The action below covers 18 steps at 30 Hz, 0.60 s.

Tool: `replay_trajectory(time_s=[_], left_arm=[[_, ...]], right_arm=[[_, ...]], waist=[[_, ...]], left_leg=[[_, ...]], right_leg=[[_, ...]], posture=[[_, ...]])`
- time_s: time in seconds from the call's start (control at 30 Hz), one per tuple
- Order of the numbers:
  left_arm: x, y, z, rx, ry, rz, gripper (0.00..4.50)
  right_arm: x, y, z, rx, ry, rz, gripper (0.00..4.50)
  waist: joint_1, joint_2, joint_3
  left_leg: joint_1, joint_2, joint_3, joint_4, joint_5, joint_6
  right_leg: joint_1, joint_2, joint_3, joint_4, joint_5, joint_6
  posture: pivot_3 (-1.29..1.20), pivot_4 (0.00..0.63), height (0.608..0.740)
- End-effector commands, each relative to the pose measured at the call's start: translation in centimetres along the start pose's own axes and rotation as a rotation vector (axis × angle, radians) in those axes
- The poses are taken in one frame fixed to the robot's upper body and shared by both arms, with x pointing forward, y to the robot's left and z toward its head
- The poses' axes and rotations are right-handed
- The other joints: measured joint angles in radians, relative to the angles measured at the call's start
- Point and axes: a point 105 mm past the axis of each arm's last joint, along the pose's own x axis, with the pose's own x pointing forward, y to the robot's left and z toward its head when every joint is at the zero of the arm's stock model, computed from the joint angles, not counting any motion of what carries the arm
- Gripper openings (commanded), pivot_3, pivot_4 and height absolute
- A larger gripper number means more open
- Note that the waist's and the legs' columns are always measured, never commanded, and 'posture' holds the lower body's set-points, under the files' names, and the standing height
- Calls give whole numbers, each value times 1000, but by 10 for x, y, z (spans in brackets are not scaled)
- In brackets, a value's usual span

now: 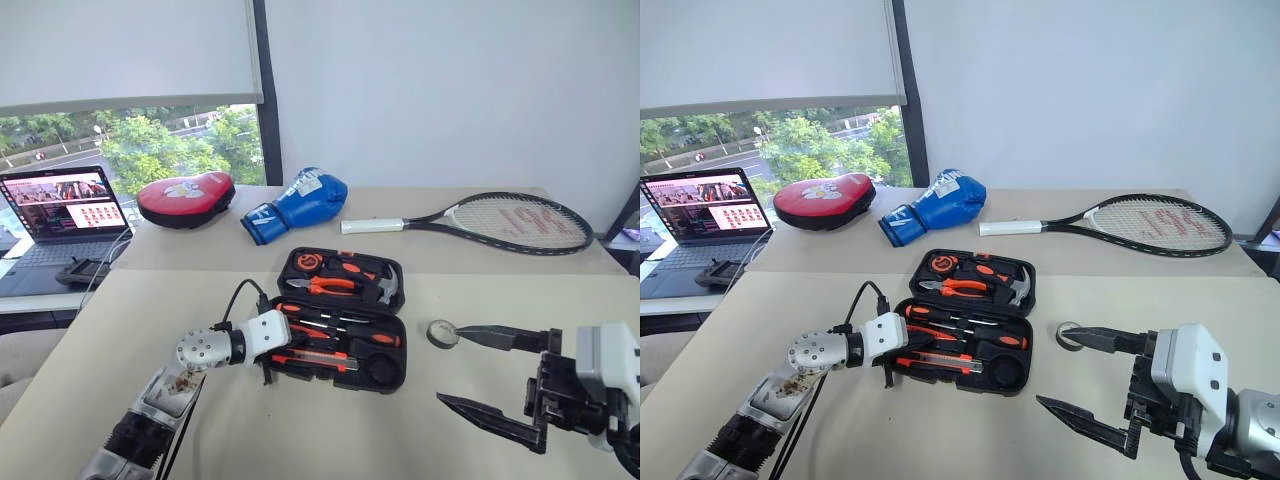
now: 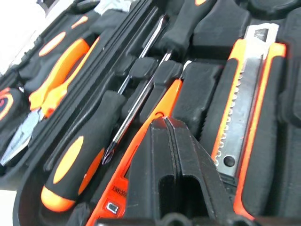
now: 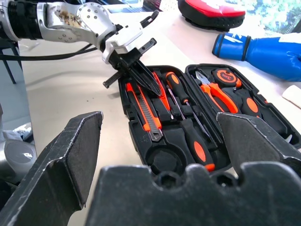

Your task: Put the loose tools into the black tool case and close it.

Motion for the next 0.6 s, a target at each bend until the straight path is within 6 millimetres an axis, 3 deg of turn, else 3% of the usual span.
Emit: replay_trajectory(time_s=[0.03, 0.13, 0.17, 0.33, 0.43, 0.57, 0.6], left_arm=[[-10, 7, 20, -263, -155, -14, 31], [-35, 12, 51, -365, -220, -110, 31], [-40, 10, 59, -383, -228, -144, 526], [-65, -3, 91, -410, -215, -275, 2149], [-77, -10, 108, -403, -200, -299, 3171], [-84, -19, 120, -375, -181, -307, 4405], [-86, -20, 120, -369, -169, -303, 4488]], right_arm=[[3, -15, -6, 34, 43, -90, 4500], [7, -28, -24, 107, 140, -159, 4500], [7, -33, -29, 102, 170, -176, 4500], [15, -59, -46, 67, 312, -220, 4500], [22, -72, -61, 137, 408, -197, 4500], [31, -89, -83, 218, 519, -222, 4500], [35, -91, -90, 240, 547, -218, 4500]], waist=[[-3, 0, 0], [-11, -14, 9], [-14, -17, 10], [-21, -17, 11], [-22, -19, 13], [-22, -21, 15], [-23, -21, 15]], left_leg=[[0, 1, 0, 0, 0, 0], [-3, 3, 0, 1, 2, -3], [-6, 3, -1, 1, 3, -5], [-10, 0, -2, 1, 5, -9], [-11, -1, -2, 2, 6, -10], [-12, -1, -2, 2, 6, -10], [-12, -1, -2, 2, 6, -10]], right_leg=[[0, 1, 0, 0, 0, 0], [-3, 3, -1, 4, -1, -1], [-5, 3, -1, 5, -2, -3], [-8, 5, -2, 5, -2, -2], [-8, 6, -2, 4, -3, -1], [-8, 6, -2, 3, -3, -2], [-9, 7, -2, 2, -3, -2]], posture=[[0, 150, 740], [0, 150, 740], [0, 150, 740], [0, 150, 740], [0, 150, 740], [0, 150, 740], [0, 150, 740]])
